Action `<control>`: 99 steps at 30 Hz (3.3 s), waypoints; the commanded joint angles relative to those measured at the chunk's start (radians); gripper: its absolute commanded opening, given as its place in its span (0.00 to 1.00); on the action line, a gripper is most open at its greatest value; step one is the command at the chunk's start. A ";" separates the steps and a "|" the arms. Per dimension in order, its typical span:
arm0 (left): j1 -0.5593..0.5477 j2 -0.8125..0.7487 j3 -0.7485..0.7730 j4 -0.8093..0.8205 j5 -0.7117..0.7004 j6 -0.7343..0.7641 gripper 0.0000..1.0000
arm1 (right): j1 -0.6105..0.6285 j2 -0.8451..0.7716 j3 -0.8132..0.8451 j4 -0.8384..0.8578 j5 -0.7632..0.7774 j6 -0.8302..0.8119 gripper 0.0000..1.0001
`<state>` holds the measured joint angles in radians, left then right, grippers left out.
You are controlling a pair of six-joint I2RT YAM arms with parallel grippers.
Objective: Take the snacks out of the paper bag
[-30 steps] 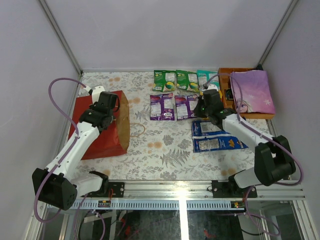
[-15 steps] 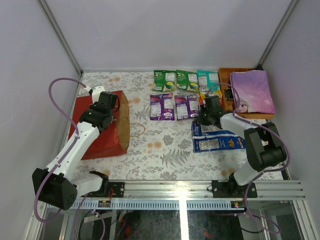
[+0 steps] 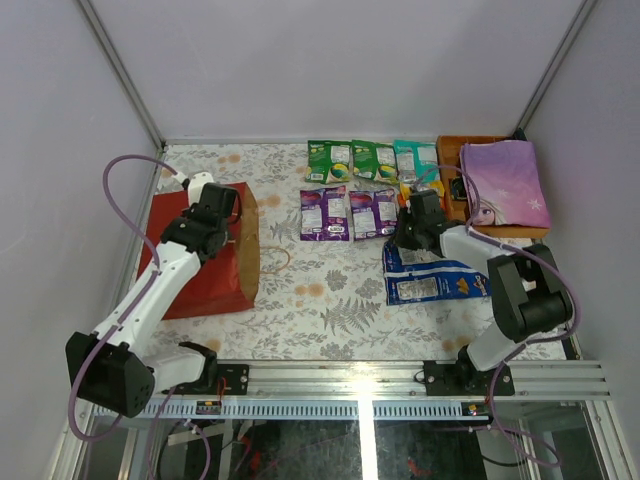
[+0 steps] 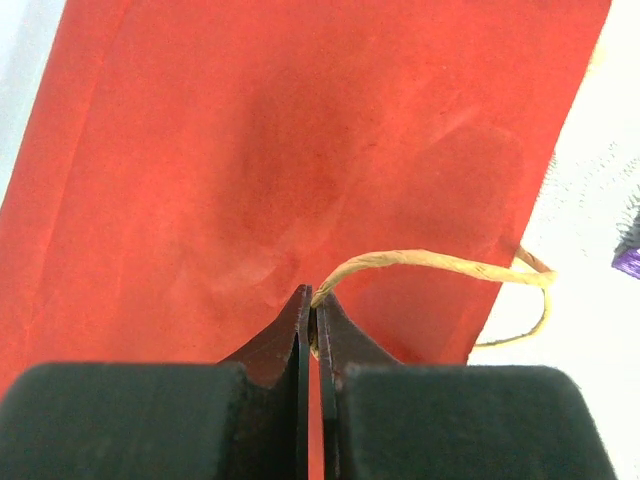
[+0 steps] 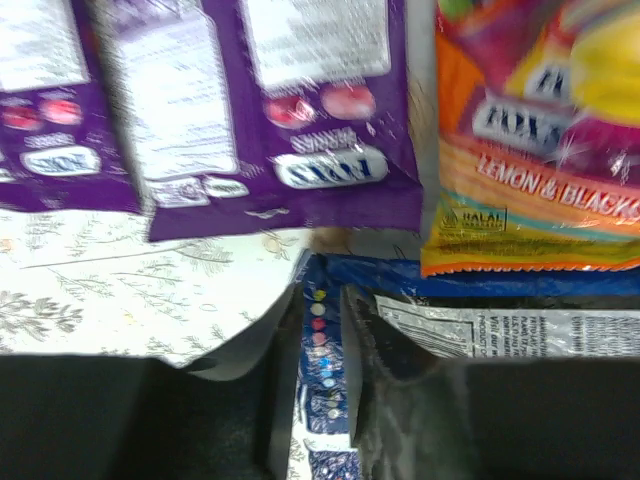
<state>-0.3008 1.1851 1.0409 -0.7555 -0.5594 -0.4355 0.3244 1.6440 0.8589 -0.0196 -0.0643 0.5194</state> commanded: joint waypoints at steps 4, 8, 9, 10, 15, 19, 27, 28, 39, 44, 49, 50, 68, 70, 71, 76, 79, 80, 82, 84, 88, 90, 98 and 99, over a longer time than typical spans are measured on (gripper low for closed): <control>-0.143 -0.009 0.066 0.037 0.021 0.042 0.00 | 0.083 -0.162 0.141 0.172 0.019 0.010 0.59; -0.255 0.010 0.113 -0.002 -0.014 0.059 0.00 | 0.161 -0.080 0.174 0.361 -0.093 0.044 0.67; -0.274 0.012 0.124 -0.020 -0.017 0.059 0.00 | 0.173 -0.052 0.178 0.412 -0.146 0.068 0.67; -0.292 0.012 0.131 -0.036 -0.016 0.057 0.00 | 0.188 -0.025 0.177 0.469 -0.188 0.089 0.68; -0.357 -0.031 0.146 -0.109 -0.011 0.036 0.00 | 0.265 0.152 0.299 0.615 -0.374 0.170 0.69; -0.382 -0.087 0.209 -0.208 -0.054 0.004 0.00 | 0.344 0.235 0.368 0.660 -0.456 0.210 0.70; -0.386 -0.218 0.340 -0.334 0.068 -0.025 0.00 | 0.501 0.296 0.358 0.840 -0.474 0.242 0.72; -0.386 -0.226 0.349 -0.355 0.067 -0.027 0.00 | 0.515 0.295 0.332 0.897 -0.477 0.258 0.73; -0.386 -0.110 0.260 -0.545 -0.108 -0.145 0.00 | 0.663 0.259 0.152 0.928 -0.060 0.429 0.79; -0.386 -0.096 0.260 -0.550 -0.131 -0.164 0.00 | 0.664 0.253 0.201 0.642 -0.048 0.398 0.83; -0.386 -0.010 0.287 -0.594 -0.188 -0.211 0.00 | 0.665 0.223 0.104 0.544 -0.073 0.399 0.85; -0.386 0.004 0.287 -0.603 -0.194 -0.218 0.00 | 0.666 0.227 0.082 0.560 -0.084 0.409 0.85; -0.385 0.131 0.251 -0.541 -0.185 -0.270 0.00 | 0.728 0.443 0.150 0.938 -0.202 0.727 0.70; -0.385 0.139 0.245 -0.535 -0.178 -0.272 0.00 | 0.739 0.392 0.134 0.934 -0.148 0.680 0.69; -0.385 0.142 0.244 -0.535 -0.175 -0.272 0.00 | 0.747 0.365 0.131 0.917 -0.115 0.655 0.69; -0.385 0.146 0.257 -0.535 -0.176 -0.272 0.00 | 0.761 0.390 0.180 0.865 -0.067 0.672 0.67; -0.385 0.143 0.266 -0.533 -0.177 -0.273 0.00 | 0.765 0.494 0.274 0.820 -0.107 0.699 0.64; -0.384 0.142 0.266 -0.528 -0.177 -0.272 0.00 | 0.767 0.526 0.295 0.815 -0.117 0.715 0.63; -0.384 0.139 0.263 -0.521 -0.173 -0.272 0.00 | 0.770 0.581 0.321 0.813 -0.120 0.754 0.62; -0.383 0.136 0.255 -0.511 -0.164 -0.271 0.00 | 0.776 0.618 0.344 0.799 -0.115 0.763 0.61; -0.384 0.122 0.237 -0.498 -0.159 -0.267 0.00 | 0.785 0.628 0.356 0.763 -0.074 0.743 0.64; -0.383 0.104 0.230 -0.496 -0.159 -0.268 0.00 | 0.787 0.603 0.319 0.751 -0.033 0.725 0.67; -0.381 0.074 0.206 -0.478 -0.146 -0.271 0.00 | 0.798 0.709 0.448 0.745 -0.051 0.786 0.66; -0.382 0.069 0.208 -0.482 -0.145 -0.275 0.00 | 0.798 0.724 0.470 0.752 -0.048 0.789 0.65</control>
<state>-0.6811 1.2774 1.2579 -1.2701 -0.7021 -0.6849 1.1080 2.2841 1.2469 0.7933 -0.1326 1.2881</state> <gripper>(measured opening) 0.008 0.671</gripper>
